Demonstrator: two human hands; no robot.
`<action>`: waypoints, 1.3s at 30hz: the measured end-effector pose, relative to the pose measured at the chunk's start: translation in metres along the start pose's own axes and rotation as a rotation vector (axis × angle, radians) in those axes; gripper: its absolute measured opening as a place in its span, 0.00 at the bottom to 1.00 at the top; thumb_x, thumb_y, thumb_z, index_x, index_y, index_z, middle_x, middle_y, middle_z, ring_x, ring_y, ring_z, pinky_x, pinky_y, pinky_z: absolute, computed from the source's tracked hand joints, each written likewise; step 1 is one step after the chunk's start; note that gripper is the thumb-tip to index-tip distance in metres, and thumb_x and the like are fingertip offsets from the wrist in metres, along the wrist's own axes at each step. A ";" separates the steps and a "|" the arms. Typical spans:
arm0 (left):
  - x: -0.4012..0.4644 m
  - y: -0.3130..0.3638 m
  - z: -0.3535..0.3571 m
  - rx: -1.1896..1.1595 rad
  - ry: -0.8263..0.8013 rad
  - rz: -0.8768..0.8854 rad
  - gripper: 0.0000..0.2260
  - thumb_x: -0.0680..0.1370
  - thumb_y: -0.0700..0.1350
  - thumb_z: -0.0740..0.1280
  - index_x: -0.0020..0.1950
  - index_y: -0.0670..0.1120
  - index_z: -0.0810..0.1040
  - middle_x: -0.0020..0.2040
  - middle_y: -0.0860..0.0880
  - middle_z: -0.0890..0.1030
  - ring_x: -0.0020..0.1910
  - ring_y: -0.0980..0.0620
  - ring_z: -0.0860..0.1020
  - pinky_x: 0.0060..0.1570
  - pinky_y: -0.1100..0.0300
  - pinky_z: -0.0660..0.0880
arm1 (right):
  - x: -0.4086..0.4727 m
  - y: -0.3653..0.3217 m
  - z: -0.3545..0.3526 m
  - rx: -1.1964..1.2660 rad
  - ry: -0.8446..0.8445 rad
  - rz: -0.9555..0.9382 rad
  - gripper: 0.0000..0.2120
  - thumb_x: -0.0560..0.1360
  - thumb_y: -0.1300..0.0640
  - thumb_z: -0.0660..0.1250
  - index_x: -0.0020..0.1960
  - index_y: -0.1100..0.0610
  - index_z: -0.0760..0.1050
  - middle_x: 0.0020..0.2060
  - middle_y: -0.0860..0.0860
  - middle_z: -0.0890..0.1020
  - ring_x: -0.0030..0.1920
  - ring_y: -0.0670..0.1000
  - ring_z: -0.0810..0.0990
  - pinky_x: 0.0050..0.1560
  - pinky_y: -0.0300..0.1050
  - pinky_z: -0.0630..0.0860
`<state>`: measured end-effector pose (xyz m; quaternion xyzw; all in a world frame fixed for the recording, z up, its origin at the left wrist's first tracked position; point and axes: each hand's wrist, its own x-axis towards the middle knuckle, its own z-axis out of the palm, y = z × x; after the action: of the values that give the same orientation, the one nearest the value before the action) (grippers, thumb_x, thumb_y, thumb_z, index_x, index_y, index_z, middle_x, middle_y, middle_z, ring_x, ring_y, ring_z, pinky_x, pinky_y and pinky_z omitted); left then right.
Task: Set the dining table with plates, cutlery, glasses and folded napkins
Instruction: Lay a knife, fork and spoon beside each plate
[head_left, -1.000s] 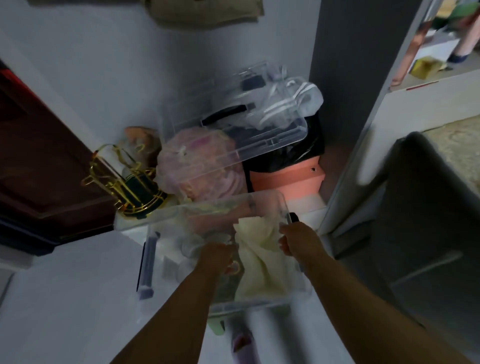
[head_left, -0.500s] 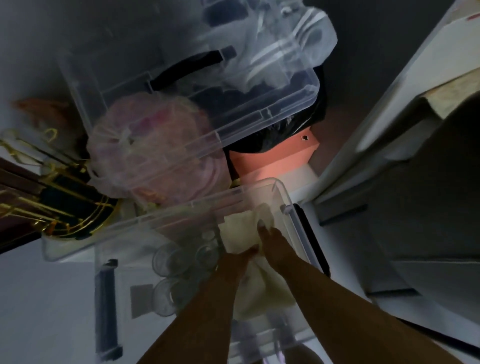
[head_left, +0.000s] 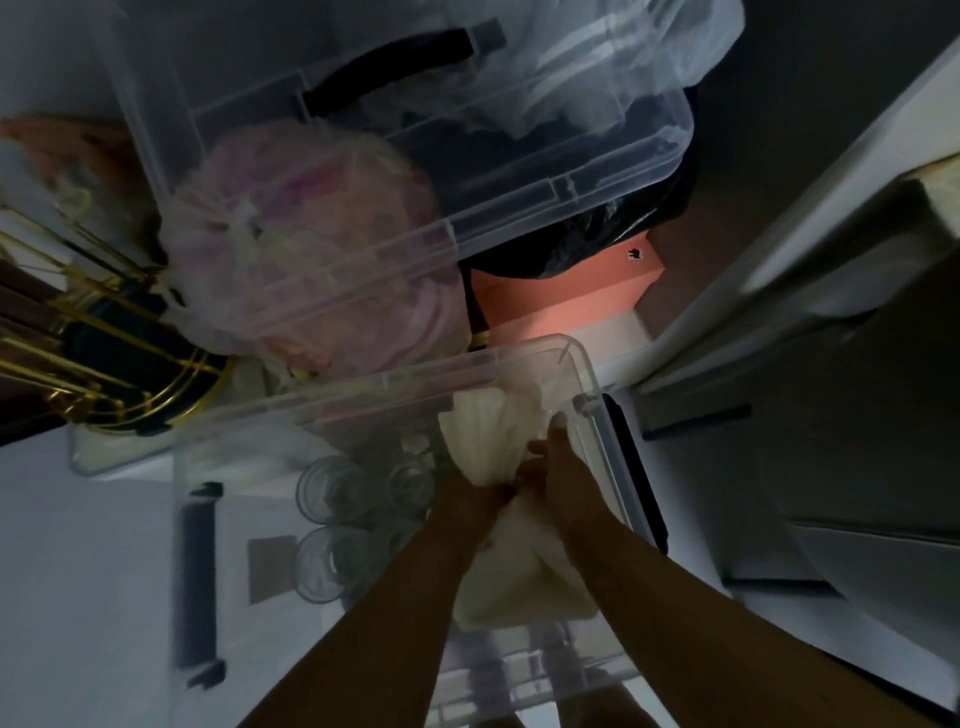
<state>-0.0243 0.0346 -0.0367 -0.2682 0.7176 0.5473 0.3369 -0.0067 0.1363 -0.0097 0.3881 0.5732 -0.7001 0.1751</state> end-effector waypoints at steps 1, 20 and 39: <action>-0.007 0.003 -0.007 -0.034 -0.016 0.002 0.06 0.73 0.37 0.72 0.46 0.44 0.77 0.44 0.43 0.79 0.46 0.43 0.78 0.46 0.53 0.75 | -0.004 -0.003 -0.001 0.015 0.021 -0.042 0.40 0.72 0.32 0.47 0.58 0.65 0.76 0.45 0.59 0.80 0.46 0.54 0.79 0.45 0.39 0.74; -0.057 0.009 -0.132 0.679 0.775 0.429 0.26 0.71 0.39 0.73 0.67 0.35 0.70 0.62 0.34 0.72 0.61 0.37 0.70 0.61 0.50 0.66 | 0.025 0.026 0.001 -0.723 0.129 0.044 0.21 0.83 0.48 0.48 0.63 0.61 0.69 0.58 0.60 0.76 0.46 0.51 0.71 0.47 0.42 0.66; 0.093 -0.054 0.026 0.092 -0.083 -0.176 0.08 0.81 0.42 0.61 0.59 0.43 0.74 0.54 0.41 0.76 0.51 0.46 0.76 0.47 0.60 0.74 | 0.087 0.065 0.019 -0.218 0.124 0.271 0.16 0.81 0.47 0.56 0.57 0.58 0.72 0.55 0.63 0.77 0.52 0.59 0.78 0.57 0.53 0.75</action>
<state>-0.0368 0.0447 -0.1464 -0.2914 0.7010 0.4929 0.4251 -0.0236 0.1180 -0.1172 0.4830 0.5977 -0.5785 0.2733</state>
